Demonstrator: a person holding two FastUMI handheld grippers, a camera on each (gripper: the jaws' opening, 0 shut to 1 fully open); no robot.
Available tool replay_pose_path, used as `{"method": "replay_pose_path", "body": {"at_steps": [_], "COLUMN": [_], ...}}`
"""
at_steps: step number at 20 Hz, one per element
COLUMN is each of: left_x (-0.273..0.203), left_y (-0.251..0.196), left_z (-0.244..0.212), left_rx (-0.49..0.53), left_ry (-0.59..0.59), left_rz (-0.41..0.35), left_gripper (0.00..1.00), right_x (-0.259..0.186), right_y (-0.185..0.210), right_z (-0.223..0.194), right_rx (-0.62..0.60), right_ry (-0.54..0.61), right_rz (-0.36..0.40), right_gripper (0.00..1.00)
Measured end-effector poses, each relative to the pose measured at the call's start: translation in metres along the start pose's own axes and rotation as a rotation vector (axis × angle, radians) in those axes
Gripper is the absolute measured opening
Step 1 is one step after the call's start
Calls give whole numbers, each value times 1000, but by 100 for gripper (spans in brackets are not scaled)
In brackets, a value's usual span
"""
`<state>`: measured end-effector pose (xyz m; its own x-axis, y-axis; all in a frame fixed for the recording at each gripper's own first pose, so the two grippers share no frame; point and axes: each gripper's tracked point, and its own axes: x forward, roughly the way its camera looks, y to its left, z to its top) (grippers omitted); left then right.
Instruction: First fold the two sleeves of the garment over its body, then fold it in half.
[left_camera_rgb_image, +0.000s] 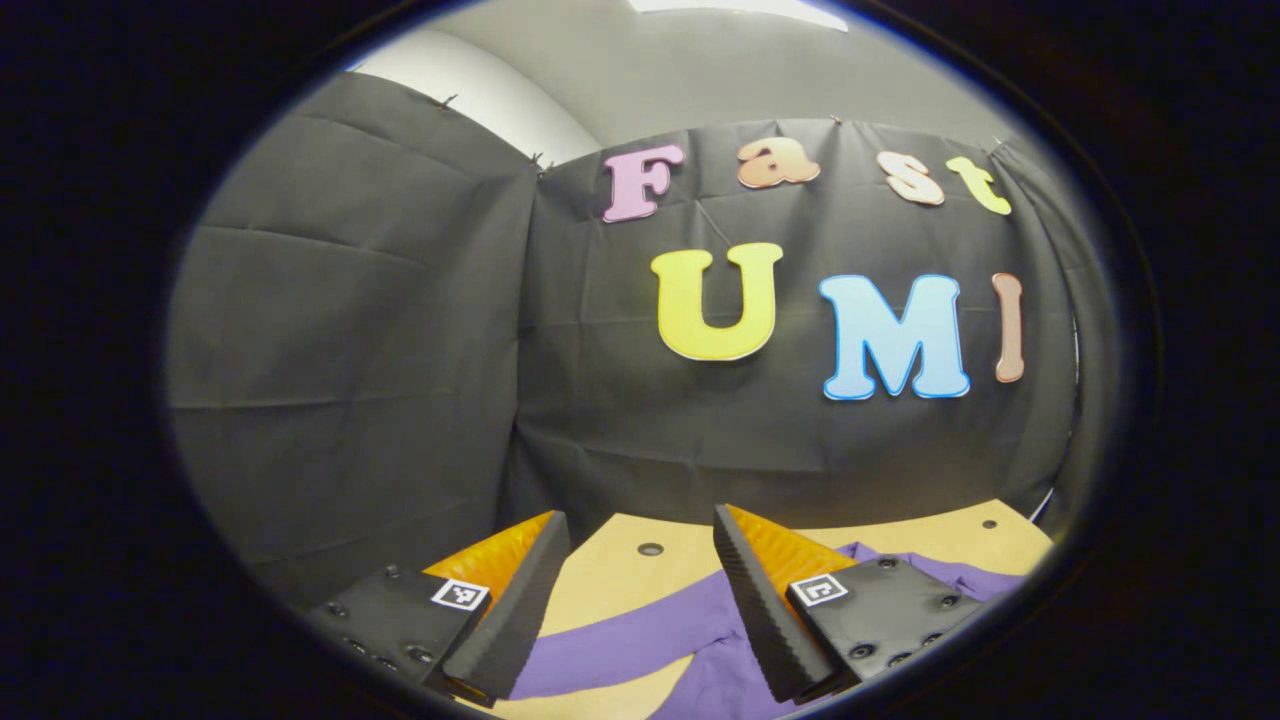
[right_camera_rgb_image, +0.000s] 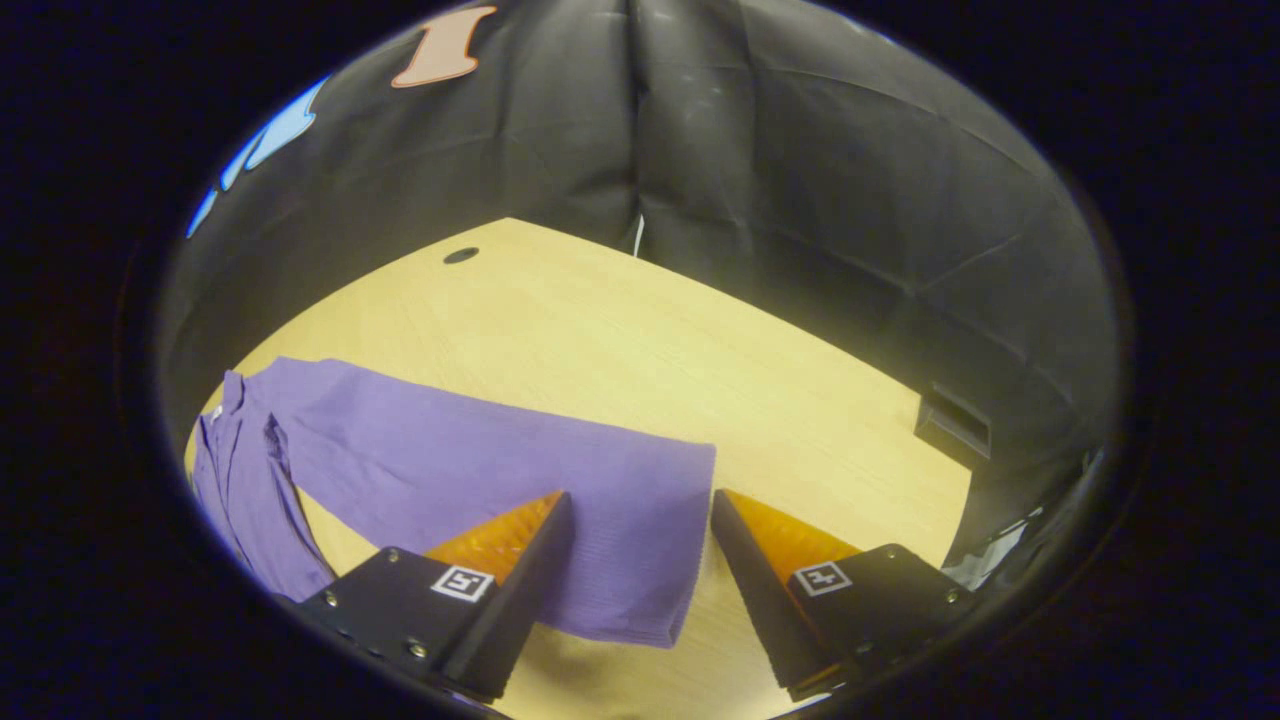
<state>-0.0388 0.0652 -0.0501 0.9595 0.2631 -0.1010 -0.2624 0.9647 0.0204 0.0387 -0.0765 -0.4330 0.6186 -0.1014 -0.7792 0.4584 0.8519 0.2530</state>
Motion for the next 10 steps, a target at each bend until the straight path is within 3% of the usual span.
{"method": "replay_pose_path", "body": {"at_steps": [1, 3, 6, 8, 10], "left_x": [0, 1, -3, -3, -3], "left_y": [0, 0, 2, 3, 4], "left_z": [1, 2, 0, 0, -4], "left_rx": [3, 13, 10, 3, 1], "left_ry": [-2, -3, -4, -4, -4], "left_rz": [-2, -4, -9, -15, -18], "left_gripper": [93, 93, 93, 93, 93], "right_x": [1, 1, 2, 4, 4], "right_y": [3, 13, 18, 18, 19], "right_z": [-1, 2, 1, 6, 6], "right_rx": [-11, -35, -44, -67, -51], "right_ry": [4, -9, -8, -13, 2], "right_rz": [12, 34, 43, 42, 38], "right_gripper": [93, 79, 37, 31, 8]}}
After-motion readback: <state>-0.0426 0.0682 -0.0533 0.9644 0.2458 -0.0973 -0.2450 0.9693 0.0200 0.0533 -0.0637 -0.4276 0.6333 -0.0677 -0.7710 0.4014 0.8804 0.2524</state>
